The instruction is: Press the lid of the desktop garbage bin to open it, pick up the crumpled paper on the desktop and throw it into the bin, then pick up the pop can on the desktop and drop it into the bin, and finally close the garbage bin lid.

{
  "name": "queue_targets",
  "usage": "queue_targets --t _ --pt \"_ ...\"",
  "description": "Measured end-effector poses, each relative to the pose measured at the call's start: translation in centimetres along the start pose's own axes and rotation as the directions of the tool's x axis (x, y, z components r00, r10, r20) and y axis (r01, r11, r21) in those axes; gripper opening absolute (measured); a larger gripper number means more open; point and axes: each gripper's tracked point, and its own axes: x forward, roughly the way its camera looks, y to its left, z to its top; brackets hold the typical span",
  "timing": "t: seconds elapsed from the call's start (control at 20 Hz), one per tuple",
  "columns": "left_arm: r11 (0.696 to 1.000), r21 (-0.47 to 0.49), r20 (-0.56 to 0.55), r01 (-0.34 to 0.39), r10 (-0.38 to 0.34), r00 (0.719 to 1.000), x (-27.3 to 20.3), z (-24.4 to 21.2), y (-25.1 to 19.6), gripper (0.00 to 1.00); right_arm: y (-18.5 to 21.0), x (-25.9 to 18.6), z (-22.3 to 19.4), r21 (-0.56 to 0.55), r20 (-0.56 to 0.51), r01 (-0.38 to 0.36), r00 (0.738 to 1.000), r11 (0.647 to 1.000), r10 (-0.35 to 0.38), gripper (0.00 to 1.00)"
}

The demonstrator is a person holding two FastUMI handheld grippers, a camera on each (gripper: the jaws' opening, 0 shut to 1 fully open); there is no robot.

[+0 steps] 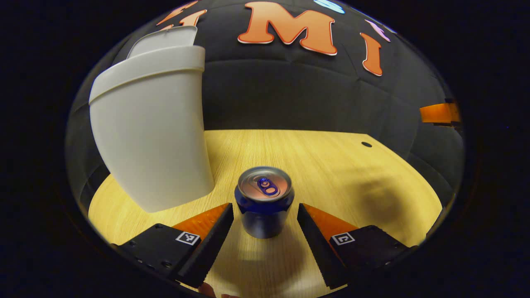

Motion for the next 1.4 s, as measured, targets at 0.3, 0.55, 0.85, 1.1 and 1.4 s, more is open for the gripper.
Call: queue_targets --t 0.3,0.55,0.85,1.1,1.4 --pt "0.999 0.013 -0.045 -0.038 0.039 0.998 0.8 -1.2 0.8 0.96 -0.4 0.3 -0.6 -0.008 -0.019 0.01 1.0 1.0 -0.011 0.95" --pt "0.999 0.039 0.012 -0.032 0.031 0.999 -1.5 2.7 1.3 0.81 0.4 0.0 -0.5 -0.004 -0.02 -0.005 1.0 1.0 0.004 0.95" --pt "0.998 0.06 0.161 -0.02 0.01 0.987 -8.9 16.5 2.6 0.79 2.2 -1.2 1.1 0.03 0.015 -0.047 0.999 0.998 0.046 0.95" --pt "0.997 -0.027 0.202 -0.079 0.083 0.976 -14.3 26.8 9.6 0.78 3.4 -1.8 3.1 0.096 0.061 -0.091 0.995 0.991 0.085 0.95" --pt "0.969 -0.083 0.223 -0.232 0.245 0.944 -13.0 33.4 20.0 0.79 3.6 -2.2 5.1 0.154 0.107 -0.107 0.99 0.982 0.091 0.95"
